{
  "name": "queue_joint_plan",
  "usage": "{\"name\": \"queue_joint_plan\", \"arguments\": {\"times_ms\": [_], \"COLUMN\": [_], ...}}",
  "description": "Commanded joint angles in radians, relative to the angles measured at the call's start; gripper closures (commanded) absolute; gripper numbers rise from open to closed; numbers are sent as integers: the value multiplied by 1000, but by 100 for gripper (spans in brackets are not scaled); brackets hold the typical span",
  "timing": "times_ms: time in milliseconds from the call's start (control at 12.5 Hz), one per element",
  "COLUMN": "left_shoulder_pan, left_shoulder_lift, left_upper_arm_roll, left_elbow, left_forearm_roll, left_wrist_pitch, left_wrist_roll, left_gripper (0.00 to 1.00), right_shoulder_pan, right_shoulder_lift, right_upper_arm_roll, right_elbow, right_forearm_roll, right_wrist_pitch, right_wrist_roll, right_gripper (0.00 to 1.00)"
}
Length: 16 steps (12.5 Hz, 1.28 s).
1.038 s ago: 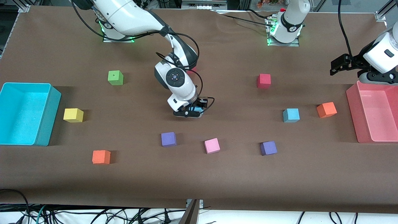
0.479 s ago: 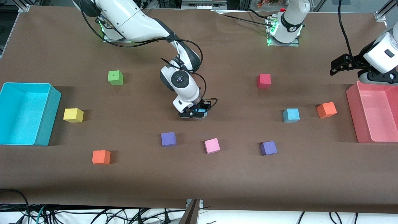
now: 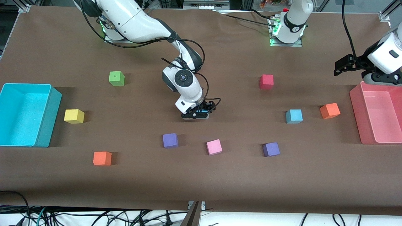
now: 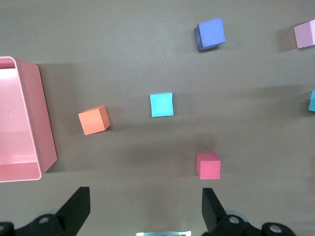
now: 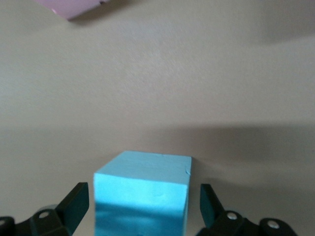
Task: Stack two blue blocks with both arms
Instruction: 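Lift the light blue cube and carry it toward the table middle, then lower the light blue cube onto the table and open the right gripper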
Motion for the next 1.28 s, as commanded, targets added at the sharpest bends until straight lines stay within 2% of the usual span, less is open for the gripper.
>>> {"name": "queue_joint_plan", "arguments": {"times_ms": [0,399,559,639,798,958,1038,1198], "left_shoulder_pan": [6,6,6,6,8,8,8,8], "left_shoulder_lift": [11,5,5,6,6,6,6,6], "left_upper_arm_roll": [-2,-2,0,0,0,0,0,0], "left_elbow": [23,20,15,15,15,15,15,15], "left_forearm_roll": [-22,-22,-21,-21,-21,-21,-21,-21], "left_wrist_pitch": [-6,-6,-4,-4,-4,-4,-4,-4], "left_wrist_roll": [-8,-10,-10,-10,-10,-10,-10,-10], "left_gripper": [0,0,0,0,0,0,0,0], "right_shoulder_pan": [-5,-43,-60,-78,-92,-104,-101,-92], "right_shoulder_lift": [-82,-215,-294,-327,-387,-433,-447,-457], "right_upper_arm_roll": [-1,6,7,15,12,1,-20,-27], "right_elbow": [1,-7,-74,-117,-178,-260,-298,-392], "right_forearm_roll": [-14,-15,6,64,294,435,506,726], "right_wrist_pitch": [-40,-185,-235,-227,-230,-216,-189,-59], "right_wrist_roll": [-9,-96,-244,-356,-624,-830,-919,-1144], "right_gripper": [0,0,0,0,0,0,0,0]}}
